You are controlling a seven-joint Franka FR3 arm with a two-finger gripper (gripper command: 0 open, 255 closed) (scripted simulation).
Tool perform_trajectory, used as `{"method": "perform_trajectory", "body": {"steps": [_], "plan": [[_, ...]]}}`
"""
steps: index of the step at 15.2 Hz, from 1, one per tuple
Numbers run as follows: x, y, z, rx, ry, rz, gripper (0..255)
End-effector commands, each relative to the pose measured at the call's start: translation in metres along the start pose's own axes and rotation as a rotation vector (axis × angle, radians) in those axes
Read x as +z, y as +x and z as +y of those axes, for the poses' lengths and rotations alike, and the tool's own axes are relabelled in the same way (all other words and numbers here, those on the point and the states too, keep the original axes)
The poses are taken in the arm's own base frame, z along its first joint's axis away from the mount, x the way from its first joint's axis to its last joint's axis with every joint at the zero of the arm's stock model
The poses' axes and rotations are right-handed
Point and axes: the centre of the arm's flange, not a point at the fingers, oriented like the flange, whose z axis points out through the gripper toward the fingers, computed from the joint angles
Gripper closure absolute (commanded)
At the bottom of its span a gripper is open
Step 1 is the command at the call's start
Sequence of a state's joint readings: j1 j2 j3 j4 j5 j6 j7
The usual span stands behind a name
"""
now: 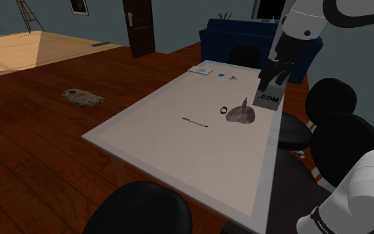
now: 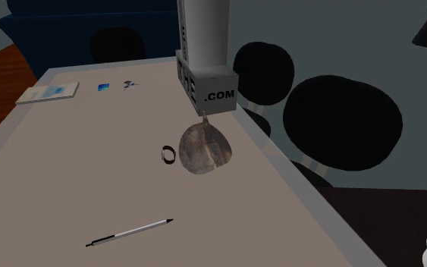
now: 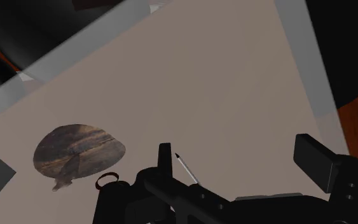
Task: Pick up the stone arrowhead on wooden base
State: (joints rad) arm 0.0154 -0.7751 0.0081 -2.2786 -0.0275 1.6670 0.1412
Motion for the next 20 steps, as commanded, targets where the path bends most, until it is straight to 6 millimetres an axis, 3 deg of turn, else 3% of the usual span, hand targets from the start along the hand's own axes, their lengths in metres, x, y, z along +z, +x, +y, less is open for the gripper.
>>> {"method": "perform_trajectory", "body": {"steps": [1, 20], "plan": [[0.000, 0.000, 0.000, 0.000, 0.000, 0.000, 0], [0.152, 0.143, 0.151, -0.082, -0.044, -0.130, 0]]}}
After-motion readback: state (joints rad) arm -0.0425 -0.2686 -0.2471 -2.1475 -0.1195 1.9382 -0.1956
